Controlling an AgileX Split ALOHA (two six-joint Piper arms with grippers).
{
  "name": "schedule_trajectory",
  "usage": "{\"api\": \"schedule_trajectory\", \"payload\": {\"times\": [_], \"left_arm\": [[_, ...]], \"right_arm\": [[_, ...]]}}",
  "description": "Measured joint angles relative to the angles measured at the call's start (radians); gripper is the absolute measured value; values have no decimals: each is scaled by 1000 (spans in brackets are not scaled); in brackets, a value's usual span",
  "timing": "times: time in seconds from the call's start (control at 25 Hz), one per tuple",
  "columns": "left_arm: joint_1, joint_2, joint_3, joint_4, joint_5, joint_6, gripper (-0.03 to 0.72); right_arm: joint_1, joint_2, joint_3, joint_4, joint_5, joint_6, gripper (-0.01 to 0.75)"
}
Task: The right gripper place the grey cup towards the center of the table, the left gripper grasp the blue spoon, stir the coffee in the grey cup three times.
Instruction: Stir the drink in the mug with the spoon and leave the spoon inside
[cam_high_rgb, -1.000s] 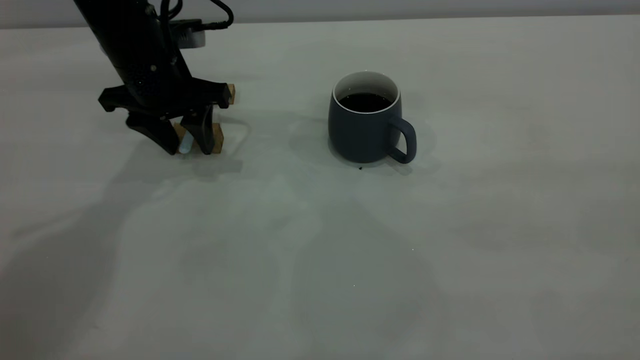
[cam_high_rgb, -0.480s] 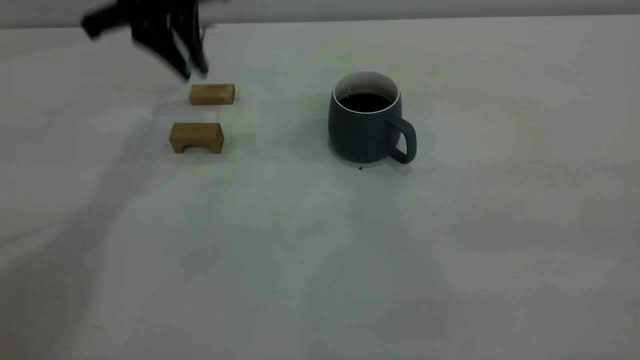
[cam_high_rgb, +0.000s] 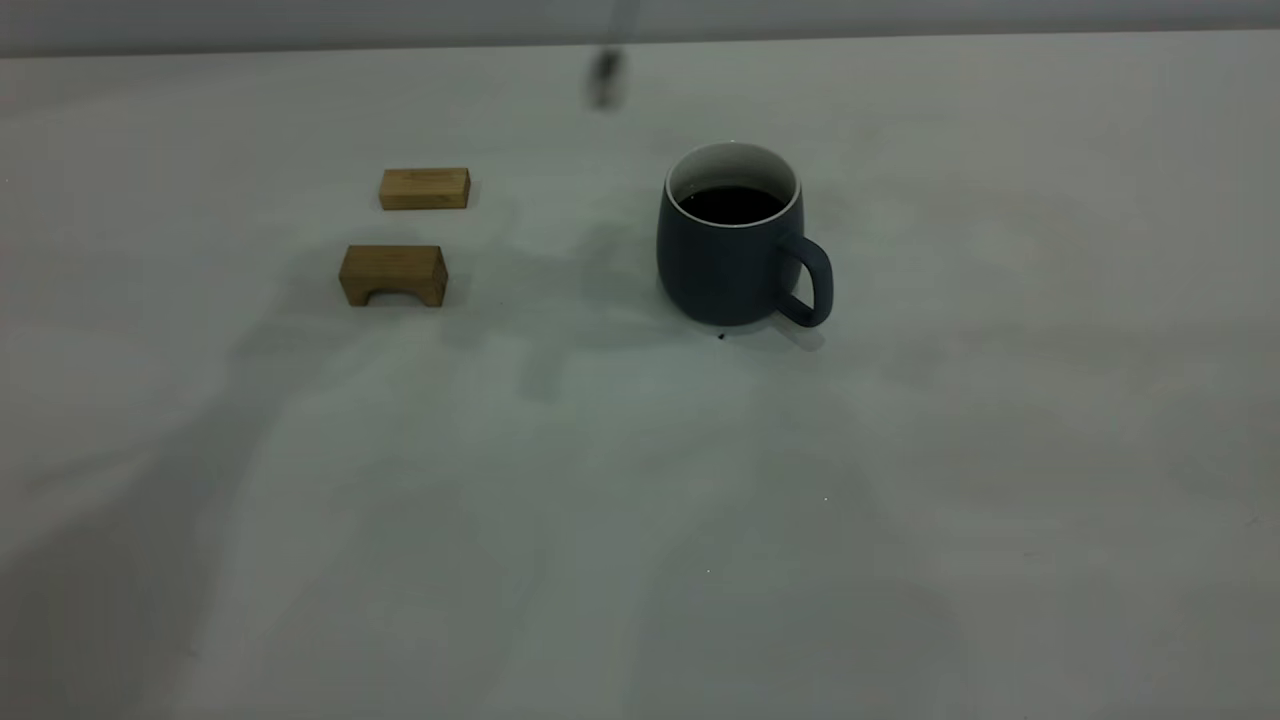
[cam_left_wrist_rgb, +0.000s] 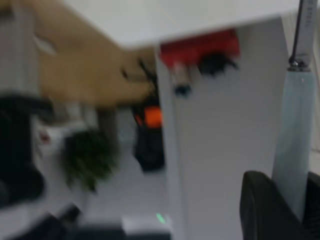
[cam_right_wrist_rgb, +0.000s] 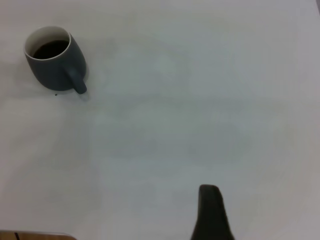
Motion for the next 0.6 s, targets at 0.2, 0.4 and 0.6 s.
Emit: {"api": "schedule_trajectory", "payload": {"times": [0.2, 0.4, 0.6], "left_arm": [[-37, 102, 0, -178, -103, 15, 170], [-34, 187, 0, -266, -146, 131, 170], [-34, 248, 0, -294, -206, 167, 170]], "right_arm": [[0, 0, 0, 0, 0, 0, 587], [0, 0, 0, 0, 0, 0, 587], [0, 0, 0, 0, 0, 0, 588]]}}
